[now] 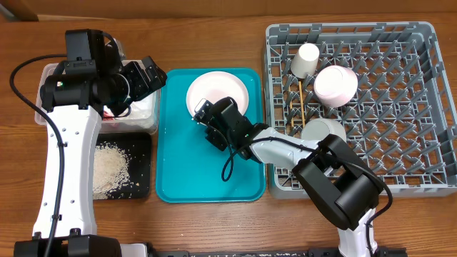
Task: Sort waste into correct bins and load items into the dishwasher
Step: 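Grasp the pink plate rim on the teal tray with the right gripper, then lift the pink plate into the rack's left side and stand it upright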
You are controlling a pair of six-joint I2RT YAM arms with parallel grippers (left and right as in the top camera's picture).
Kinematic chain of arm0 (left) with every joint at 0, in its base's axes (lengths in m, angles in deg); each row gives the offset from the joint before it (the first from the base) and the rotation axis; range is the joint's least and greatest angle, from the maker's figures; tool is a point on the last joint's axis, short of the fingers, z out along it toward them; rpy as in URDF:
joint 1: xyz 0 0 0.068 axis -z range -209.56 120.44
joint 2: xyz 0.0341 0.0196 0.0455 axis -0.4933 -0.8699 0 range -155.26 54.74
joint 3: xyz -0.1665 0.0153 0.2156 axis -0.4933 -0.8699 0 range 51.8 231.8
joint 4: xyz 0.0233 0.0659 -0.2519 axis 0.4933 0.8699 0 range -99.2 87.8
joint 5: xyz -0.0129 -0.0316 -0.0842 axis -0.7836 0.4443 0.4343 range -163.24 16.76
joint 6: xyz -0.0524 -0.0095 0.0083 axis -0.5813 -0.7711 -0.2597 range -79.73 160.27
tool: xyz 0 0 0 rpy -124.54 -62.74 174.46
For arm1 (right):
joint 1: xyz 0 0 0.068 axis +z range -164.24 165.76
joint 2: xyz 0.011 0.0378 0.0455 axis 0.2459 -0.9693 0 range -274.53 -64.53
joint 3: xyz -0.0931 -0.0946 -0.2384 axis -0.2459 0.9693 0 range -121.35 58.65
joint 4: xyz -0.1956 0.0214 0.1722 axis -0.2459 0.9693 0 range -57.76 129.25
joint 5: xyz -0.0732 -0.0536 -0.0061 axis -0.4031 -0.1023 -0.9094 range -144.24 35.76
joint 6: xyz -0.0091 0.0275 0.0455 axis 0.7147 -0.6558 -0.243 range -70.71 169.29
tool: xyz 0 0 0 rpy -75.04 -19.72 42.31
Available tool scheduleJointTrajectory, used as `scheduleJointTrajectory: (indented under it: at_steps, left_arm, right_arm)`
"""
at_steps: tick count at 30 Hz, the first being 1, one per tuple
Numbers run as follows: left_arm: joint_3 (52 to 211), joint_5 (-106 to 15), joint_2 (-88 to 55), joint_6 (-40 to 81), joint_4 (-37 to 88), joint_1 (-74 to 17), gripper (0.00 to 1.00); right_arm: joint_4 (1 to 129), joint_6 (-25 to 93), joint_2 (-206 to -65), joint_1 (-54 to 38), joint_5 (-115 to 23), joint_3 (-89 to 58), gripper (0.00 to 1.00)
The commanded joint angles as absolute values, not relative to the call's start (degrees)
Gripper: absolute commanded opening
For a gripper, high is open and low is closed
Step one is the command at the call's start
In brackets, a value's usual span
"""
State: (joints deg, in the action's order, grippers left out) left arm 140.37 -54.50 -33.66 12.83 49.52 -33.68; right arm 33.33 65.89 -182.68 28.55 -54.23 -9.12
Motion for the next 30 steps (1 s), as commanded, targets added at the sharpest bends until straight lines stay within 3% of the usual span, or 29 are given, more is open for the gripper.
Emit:
scheduleJointTrajectory:
  at_steps: [1, 6, 15, 22, 30]
  left_arm:
    - [141.8, -54.0, -33.3, 13.3, 49.5, -33.7, 1.0]
    - [141.8, -54.0, -33.3, 13.3, 49.5, -33.7, 1.0]
    - [141.8, -54.0, -33.3, 13.3, 49.5, -33.7, 1.0]
    - [141.8, -54.0, -33.3, 13.3, 49.5, -33.7, 1.0]
    - [141.8, -54.0, -33.3, 13.3, 49.5, -33.7, 1.0]
  right_arm:
    - [33.2, 66.0, -182.4, 28.5, -53.9, -10.0, 0.18]
    - [33.2, 65.2, -178.0, 28.9, -52.2, -10.0, 0.04]
    - [32.9, 55.7, -164.7, 29.0, -47.1, -10.0, 0.04]
    - [36.6, 33.5, -151.3, 23.6, -46.0, -10.0, 0.04]
    - [40.1, 10.6, -146.4, 7.2, -20.7, -10.0, 0.04]
